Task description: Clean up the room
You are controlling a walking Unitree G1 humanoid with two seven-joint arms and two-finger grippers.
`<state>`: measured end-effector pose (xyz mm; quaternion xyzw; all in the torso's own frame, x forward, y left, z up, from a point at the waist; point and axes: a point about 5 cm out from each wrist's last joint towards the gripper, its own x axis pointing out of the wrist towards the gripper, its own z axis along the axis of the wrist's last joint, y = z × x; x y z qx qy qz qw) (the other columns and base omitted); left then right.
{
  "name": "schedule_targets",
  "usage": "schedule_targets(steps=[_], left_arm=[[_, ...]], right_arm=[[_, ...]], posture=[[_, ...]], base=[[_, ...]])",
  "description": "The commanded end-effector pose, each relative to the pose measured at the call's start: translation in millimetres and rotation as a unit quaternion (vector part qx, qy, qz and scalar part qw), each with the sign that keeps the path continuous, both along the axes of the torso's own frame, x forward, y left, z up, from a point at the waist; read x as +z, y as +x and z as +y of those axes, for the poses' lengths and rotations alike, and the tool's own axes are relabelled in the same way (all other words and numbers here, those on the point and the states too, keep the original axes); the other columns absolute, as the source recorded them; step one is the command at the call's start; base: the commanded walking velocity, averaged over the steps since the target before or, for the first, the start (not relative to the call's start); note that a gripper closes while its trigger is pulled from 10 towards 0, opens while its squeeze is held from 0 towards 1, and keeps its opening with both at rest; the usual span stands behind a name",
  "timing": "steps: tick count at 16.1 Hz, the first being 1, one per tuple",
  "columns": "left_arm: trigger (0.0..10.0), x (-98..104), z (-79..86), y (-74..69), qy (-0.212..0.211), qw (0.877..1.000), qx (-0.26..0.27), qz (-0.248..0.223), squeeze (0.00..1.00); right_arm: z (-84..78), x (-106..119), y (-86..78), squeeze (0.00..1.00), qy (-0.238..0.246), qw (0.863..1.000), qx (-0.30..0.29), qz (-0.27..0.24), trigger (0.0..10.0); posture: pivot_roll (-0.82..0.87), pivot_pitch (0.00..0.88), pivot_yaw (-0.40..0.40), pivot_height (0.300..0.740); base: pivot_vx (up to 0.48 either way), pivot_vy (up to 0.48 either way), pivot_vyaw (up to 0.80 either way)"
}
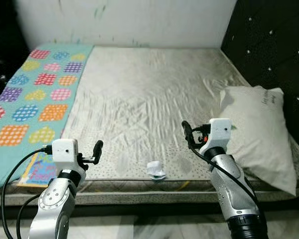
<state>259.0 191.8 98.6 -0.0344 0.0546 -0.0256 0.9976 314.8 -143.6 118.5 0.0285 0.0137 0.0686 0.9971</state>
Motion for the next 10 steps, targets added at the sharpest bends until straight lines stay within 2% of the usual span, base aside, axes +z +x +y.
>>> schedule_targets(steps=[1,8,10], left_arm=[[10.0,2.9,1.5,-0.1,0.005,1.0,0.0,-0.005,0.0],[10.0,1.6,1.7,0.0,0.007,1.0,-0.001,-0.002,0.0],[10.0,0.9,1.7,0.1,0.009,1.0,0.001,0.002,0.0]], right_arm=[[1.0,0.1,0.9,0.0,0.001,1.0,0.003,0.001,10.0],[1.7,-1.2,0.7,0.0,0.0,1.0,0.005,0.002,10.0],[1.5,-1.5,0.6,0.0,-0.001,1.0,0.006,0.002,10.0]], posture=[[0.04,0.082,-0.058,0.74],[0.04,0.067,-0.054,0.74],[0.04,0.067,-0.054,0.74]], base=[[0.296,0.0,0.0],[0.292,0.0,0.0],[0.0,0.0,0.0]])
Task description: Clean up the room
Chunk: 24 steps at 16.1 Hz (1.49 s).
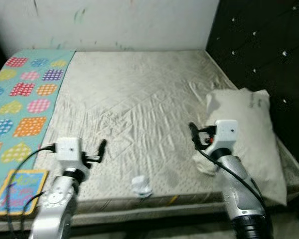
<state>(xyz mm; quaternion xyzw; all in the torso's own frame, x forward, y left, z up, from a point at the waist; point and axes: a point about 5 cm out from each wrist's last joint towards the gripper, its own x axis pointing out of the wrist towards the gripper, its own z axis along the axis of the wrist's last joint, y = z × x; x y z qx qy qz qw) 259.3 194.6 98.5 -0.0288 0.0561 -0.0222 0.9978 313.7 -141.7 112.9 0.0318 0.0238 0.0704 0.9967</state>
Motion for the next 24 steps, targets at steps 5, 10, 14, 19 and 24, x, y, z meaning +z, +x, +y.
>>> schedule_targets(steps=[5,10,14,19,24], left_arm=[[10.0,0.6,-0.3,0.1,-0.006,1.0,0.012,-0.003,0.0],[10.0,-1.4,0.7,0.0,-0.017,1.0,0.017,0.004,0.0],[10.0,-0.7,0.5,0.2,-0.021,1.0,0.013,0.004,0.0],[10.0,-0.1,0.6,1.4,-0.023,1.0,0.014,0.004,0.0],[10.0,0.1,0.0,2.6,-0.024,1.0,0.013,0.005,0.0]], right_arm=[[-0.3,2.5,1.7,0.0,-0.008,1.0,0.008,-0.008,10.0],[-0.6,2.4,3.3,0.0,-0.003,1.0,0.005,-0.007,10.0],[-1.5,2.7,3.2,0.0,0.003,1.0,0.0,-0.007,10.0],[-2.7,1.9,4.7,0.0,0.005,1.0,-0.005,-0.003,10.0],[-3.3,2.3,5.6,0.0,0.003,1.0,-0.007,-0.003,10.0]], posture=[[0.04,0.057,-0.055,0.74],[0.05,0.054,-0.059,0.74],[0.04,0.066,-0.055,0.74],[0.04,0.073,-0.057,0.74],[0.04,0.076,-0.058,0.74]], base=[[0.0,0.0,0.21],[0.0,0.0,0.4],[0.0,0.286,0.0],[0.0,0.395,0.0],[0.0,0.436,0.0]])
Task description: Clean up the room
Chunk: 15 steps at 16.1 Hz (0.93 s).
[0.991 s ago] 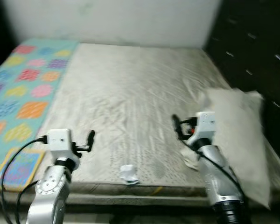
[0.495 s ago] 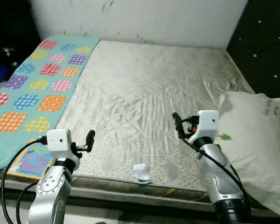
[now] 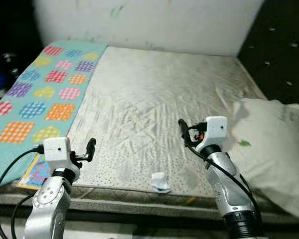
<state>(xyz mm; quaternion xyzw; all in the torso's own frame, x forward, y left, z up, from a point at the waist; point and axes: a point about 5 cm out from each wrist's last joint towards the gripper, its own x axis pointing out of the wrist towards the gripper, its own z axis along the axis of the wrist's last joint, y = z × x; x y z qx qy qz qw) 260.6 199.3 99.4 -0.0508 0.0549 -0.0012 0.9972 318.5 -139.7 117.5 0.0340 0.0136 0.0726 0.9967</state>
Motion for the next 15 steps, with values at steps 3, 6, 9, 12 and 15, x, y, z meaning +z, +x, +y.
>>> schedule_targets(steps=[3,6,9,12,15], left_arm=[[10.0,-1.0,-5.1,1.5,-0.005,1.0,-0.009,0.005,0.0],[10.0,0.2,-5.5,1.1,-0.007,1.0,-0.011,-0.002,0.0],[10.0,2.1,-5.9,-0.4,-0.022,1.0,-0.014,-0.013,0.0],[10.0,2.3,-6.6,-0.8,-0.029,0.999,-0.019,-0.016,0.0],[10.0,1.9,-7.0,-1.3,-0.033,0.999,-0.021,-0.016,0.0]], right_arm=[[-6.0,-2.6,0.9,0.0,0.0,1.0,-0.009,0.008,10.0],[-5.9,-2.7,0.8,0.0,-0.001,1.0,-0.008,0.008,10.0],[-5.7,-3.2,0.6,0.0,-0.001,1.0,-0.007,0.009,10.0],[-5.4,-3.7,0.2,0.0,-0.001,1.0,-0.006,0.009,10.0],[-5.3,-4.2,-0.1,0.0,-0.001,1.0,-0.005,0.01,10.0]], posture=[[0.04,0.076,-0.06,0.74],[0.04,0.077,-0.061,0.74],[0.04,0.074,-0.058,0.74],[0.04,0.072,-0.057,0.74],[0.04,0.071,-0.059,0.74]], base=[[0.0,0.469,0.0],[0.0,0.0,0.0],[0.0,0.0,0.0],[0.086,0.0,0.0],[0.295,0.0,0.0]])
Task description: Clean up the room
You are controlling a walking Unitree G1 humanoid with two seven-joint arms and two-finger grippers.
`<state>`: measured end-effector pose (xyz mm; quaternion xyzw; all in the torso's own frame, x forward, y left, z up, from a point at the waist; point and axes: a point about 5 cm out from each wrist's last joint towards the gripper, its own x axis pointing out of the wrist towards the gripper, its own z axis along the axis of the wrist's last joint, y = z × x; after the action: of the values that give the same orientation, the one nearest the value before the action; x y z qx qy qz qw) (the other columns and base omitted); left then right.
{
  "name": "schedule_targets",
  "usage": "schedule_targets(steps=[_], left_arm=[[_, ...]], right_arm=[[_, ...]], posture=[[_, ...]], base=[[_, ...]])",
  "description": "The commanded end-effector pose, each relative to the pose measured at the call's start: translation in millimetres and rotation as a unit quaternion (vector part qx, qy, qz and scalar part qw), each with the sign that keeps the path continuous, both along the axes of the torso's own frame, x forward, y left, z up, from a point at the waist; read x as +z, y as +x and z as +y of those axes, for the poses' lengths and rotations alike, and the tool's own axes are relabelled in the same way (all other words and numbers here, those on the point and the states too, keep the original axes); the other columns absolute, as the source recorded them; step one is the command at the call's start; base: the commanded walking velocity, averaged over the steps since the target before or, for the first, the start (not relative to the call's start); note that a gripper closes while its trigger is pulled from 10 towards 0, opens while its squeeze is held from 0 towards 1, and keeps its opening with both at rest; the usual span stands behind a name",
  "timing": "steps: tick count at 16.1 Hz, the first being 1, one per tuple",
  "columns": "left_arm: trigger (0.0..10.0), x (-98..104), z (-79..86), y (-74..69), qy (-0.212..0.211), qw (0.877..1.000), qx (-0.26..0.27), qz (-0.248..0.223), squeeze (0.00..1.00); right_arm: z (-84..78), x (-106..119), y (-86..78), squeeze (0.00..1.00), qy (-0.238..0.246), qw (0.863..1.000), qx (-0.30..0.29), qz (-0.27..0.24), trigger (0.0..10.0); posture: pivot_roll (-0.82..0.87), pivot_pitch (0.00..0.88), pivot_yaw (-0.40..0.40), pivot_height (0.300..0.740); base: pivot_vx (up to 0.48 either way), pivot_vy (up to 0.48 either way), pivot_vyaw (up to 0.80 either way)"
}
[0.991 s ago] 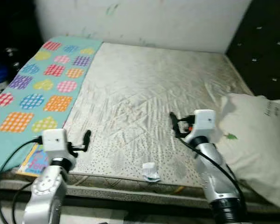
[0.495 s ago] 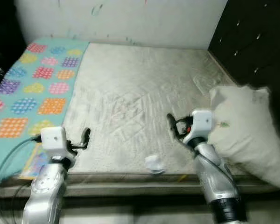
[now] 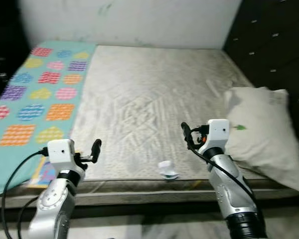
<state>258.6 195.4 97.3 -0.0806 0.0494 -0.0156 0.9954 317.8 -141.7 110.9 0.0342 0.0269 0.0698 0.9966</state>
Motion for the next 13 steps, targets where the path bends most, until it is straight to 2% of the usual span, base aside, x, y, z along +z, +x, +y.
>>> schedule_targets(steps=[1,10,13], left_arm=[[10.0,3.9,-3.1,0.7,-0.002,1.0,-0.008,-0.01,0.0],[10.0,2.6,-3.9,-0.4,0.002,1.0,-0.016,-0.006,0.0],[10.0,1.6,-3.9,0.2,0.005,1.0,-0.013,-0.002,0.0]], right_arm=[[-3.3,2.4,0.6,0.0,0.0,1.0,-0.002,-0.003,10.0],[-1.7,0.5,-0.4,0.0,0.001,1.0,0.002,0.0,10.0],[-1.3,-0.1,0.0,0.0,0.002,1.0,0.003,0.001,10.0]], posture=[[0.04,0.071,-0.059,0.74],[0.04,0.062,-0.056,0.74],[0.04,0.067,-0.06,0.74]], base=[[0.319,0.0,0.0],[0.349,0.0,0.0],[0.0,0.0,0.0]])
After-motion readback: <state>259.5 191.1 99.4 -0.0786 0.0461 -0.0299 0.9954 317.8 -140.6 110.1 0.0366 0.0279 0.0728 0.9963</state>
